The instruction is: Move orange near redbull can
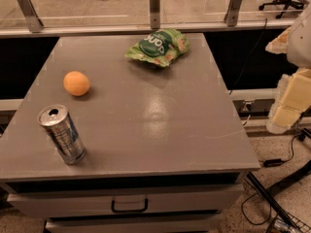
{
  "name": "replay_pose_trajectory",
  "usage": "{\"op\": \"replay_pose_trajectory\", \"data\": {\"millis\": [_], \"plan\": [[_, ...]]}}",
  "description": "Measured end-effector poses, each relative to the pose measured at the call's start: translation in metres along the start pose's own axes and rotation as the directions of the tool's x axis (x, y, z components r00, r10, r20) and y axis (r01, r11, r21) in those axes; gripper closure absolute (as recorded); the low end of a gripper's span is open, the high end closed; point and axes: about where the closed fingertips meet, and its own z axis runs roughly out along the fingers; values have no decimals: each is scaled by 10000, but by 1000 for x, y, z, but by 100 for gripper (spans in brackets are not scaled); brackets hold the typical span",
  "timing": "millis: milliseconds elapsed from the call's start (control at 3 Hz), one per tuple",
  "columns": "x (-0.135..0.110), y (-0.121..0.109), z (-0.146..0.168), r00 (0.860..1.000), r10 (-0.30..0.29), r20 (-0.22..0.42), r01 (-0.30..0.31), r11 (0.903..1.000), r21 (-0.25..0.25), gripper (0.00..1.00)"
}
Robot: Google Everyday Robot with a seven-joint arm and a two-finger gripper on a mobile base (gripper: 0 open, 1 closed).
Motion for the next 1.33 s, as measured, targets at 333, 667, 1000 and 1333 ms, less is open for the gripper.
{"op": "replay_pose_trajectory", "data": {"millis": [333,667,1000,1333], "plan": [[-3,-2,-1,10000,-29,-15,29,9999,160,0],[-24,-13,4,9993,-315,203,306,9985,451,0],[-67,-33,17,9934,-869,749,822,9946,641,0],[-112,-51,34,9821,-1417,1244,1347,9888,637,0]]}}
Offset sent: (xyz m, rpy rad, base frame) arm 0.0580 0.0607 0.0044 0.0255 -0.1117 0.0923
